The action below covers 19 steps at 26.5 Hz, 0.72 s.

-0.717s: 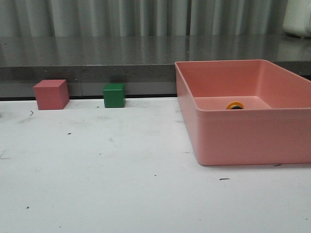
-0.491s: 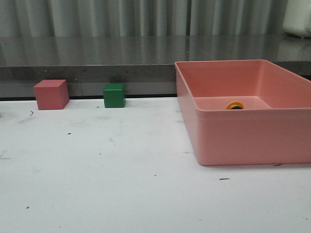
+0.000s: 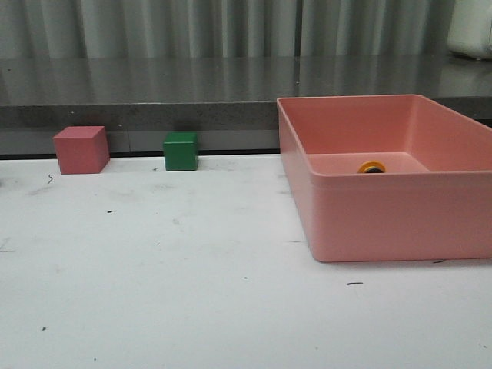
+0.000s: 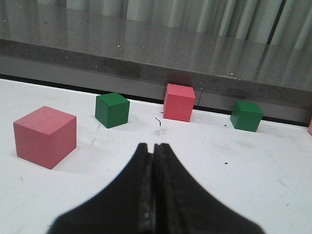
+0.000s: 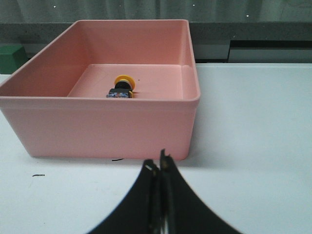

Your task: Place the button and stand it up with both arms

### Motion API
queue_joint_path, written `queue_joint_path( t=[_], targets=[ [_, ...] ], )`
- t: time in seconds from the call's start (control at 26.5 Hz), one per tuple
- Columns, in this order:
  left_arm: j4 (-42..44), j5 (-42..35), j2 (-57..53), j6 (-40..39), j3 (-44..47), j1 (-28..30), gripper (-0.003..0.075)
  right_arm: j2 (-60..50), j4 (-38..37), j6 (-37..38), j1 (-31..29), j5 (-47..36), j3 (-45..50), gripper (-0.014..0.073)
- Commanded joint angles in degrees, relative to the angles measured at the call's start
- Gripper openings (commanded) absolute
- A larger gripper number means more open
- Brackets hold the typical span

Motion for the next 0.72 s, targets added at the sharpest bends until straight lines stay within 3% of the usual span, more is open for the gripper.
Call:
queue_joint_path(
  t=[0.0,0.68],
  targets=[
    [-0.13,-4.97,-1.33,-0.48,0.82,0.00,-0.0020,-0.76,0.01,-0.40,-0.40,-4.56,-0.20,-0.0068],
    [-0.13,-5.35,-1.33,-0.48,0.82,0.00,-0.0020,-0.76,0.01,-0.40,-0.40,-10.15,-0.25,-0.0068]
  ],
)
